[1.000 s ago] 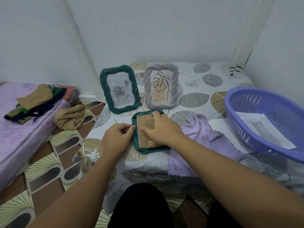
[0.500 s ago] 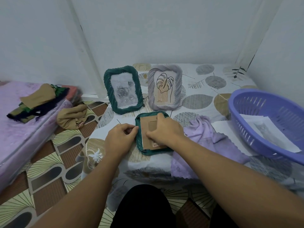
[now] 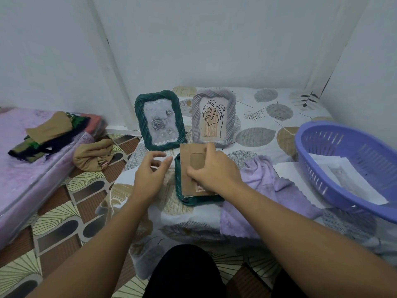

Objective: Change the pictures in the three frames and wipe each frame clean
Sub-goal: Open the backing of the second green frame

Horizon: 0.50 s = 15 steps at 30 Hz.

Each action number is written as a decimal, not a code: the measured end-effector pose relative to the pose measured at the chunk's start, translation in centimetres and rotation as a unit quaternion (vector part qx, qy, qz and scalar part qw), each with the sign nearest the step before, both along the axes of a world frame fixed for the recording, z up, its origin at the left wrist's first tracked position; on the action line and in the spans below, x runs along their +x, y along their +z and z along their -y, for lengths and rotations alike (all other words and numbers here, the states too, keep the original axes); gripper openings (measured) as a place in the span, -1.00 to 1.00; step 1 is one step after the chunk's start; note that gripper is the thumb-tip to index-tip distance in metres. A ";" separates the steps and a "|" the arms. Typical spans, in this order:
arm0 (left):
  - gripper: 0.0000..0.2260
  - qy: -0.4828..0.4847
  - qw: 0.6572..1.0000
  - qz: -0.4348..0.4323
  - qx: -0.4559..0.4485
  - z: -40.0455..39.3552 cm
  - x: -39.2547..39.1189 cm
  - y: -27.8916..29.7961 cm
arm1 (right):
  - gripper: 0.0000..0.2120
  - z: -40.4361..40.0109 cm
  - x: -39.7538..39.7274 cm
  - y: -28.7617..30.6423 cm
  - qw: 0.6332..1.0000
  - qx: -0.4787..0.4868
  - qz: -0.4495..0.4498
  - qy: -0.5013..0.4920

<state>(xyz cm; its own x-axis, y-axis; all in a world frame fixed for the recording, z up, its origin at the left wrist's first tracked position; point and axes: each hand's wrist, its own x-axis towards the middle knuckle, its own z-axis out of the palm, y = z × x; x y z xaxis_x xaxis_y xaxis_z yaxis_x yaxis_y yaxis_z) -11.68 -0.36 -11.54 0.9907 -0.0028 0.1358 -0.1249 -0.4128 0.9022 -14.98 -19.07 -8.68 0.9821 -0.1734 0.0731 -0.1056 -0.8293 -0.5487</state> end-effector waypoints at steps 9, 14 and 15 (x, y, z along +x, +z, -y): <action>-0.81 -0.101 0.982 -0.149 -0.053 2.2 -0.1 1.9 | -0.32 0.2 -0.5 0.6 1.000 0.012 0.008 -0.008; -0.77 -0.084 0.967 -0.186 -0.151 3.0 -0.3 2.6 | -0.09 1.4 -1.0 0.4 0.995 0.079 0.044 -0.045; -0.80 -0.084 0.966 -0.188 -0.155 3.1 -0.5 2.9 | -0.08 1.7 -1.0 0.5 0.989 0.139 0.033 -0.043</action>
<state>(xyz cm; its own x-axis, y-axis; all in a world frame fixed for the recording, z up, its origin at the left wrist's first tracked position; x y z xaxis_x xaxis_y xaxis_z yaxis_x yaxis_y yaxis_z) -12.15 -3.46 -8.63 0.9590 -0.1855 -0.2143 0.1945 -0.1189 0.9737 -15.94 -20.79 -8.21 0.9574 -0.2790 0.0742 -0.1257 -0.6343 -0.7628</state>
